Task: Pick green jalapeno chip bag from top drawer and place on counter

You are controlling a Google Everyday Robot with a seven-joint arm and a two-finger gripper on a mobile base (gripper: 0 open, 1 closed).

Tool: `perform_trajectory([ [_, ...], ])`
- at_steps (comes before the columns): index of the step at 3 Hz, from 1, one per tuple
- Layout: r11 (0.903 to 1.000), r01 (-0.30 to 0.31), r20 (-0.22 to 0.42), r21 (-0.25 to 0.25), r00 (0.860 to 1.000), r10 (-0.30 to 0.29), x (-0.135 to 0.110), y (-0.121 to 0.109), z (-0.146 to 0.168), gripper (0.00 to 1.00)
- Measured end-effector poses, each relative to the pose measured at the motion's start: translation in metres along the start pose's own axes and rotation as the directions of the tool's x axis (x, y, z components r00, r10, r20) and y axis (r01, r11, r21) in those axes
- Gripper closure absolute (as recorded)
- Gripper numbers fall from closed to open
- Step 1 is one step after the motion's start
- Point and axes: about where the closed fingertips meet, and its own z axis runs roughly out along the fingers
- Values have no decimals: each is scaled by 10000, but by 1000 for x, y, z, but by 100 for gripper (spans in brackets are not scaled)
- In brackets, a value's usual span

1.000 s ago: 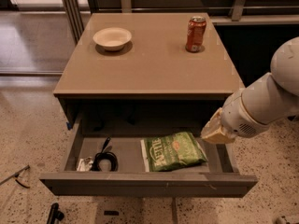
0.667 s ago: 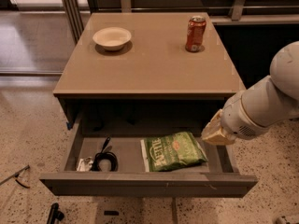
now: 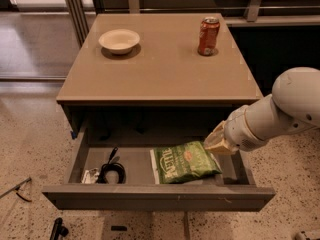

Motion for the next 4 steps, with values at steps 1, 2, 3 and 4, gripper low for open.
perform_trajectory([
  [1, 9993, 238, 253, -305, 9994, -230, -5, -2, 20, 76],
  [2, 9975, 391, 377, -588, 9986, -369, -7, 0, 38, 53],
  [3, 9959, 462, 458, -776, 9980, -427, -6, 0, 53, 30],
  [4, 9946, 450, 448, -939, 9982, -410, -2, 2, 66, 25],
])
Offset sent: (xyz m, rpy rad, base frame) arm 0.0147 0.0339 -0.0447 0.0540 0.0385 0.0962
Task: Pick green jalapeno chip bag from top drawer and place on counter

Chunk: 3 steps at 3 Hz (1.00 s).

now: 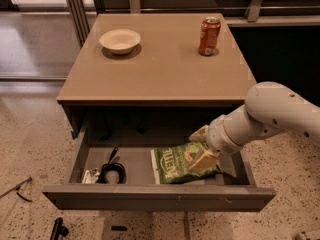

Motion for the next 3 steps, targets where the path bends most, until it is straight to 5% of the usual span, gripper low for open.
perform_trajectory([
  [3, 9998, 171, 181, -35, 9997, -170, 8, 1, 39, 23],
])
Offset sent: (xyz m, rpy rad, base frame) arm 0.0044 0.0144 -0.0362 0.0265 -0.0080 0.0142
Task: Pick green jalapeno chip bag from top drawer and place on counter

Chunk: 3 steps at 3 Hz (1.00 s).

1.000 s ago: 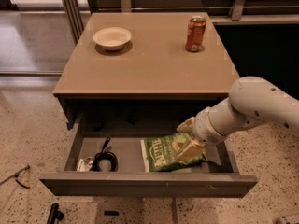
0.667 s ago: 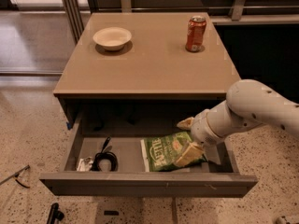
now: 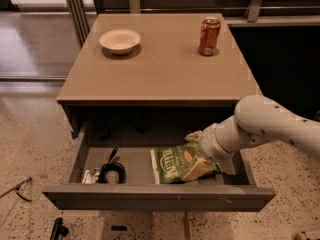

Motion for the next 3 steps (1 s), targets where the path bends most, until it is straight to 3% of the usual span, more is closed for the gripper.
perform_trajectory([
  [1, 9999, 89, -55, 64, 9999, -89, 7, -3, 15, 20],
  [3, 9991, 286, -705, 312, 9972, -263, 26, -15, 43, 25],
])
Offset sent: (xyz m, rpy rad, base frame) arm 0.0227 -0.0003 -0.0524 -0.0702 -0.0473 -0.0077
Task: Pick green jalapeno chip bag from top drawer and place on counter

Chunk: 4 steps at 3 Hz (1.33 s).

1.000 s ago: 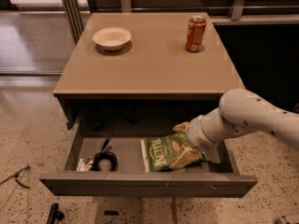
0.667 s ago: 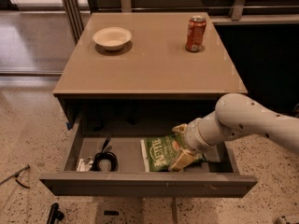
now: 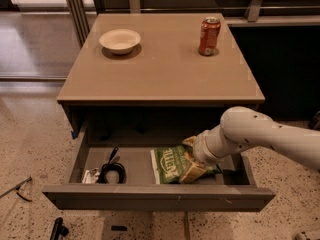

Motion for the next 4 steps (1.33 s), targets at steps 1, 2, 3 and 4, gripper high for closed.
perform_trajectory([
  [1, 10000, 21, -16, 5, 10000, -21, 0, 0, 0, 44],
  [2, 10000, 21, -16, 4, 10000, -21, 0, 0, 0, 67],
  [3, 10000, 22, -16, 4, 10000, -22, 0, 0, 0, 98],
  [4, 10000, 22, -16, 4, 10000, -22, 0, 0, 0, 100],
])
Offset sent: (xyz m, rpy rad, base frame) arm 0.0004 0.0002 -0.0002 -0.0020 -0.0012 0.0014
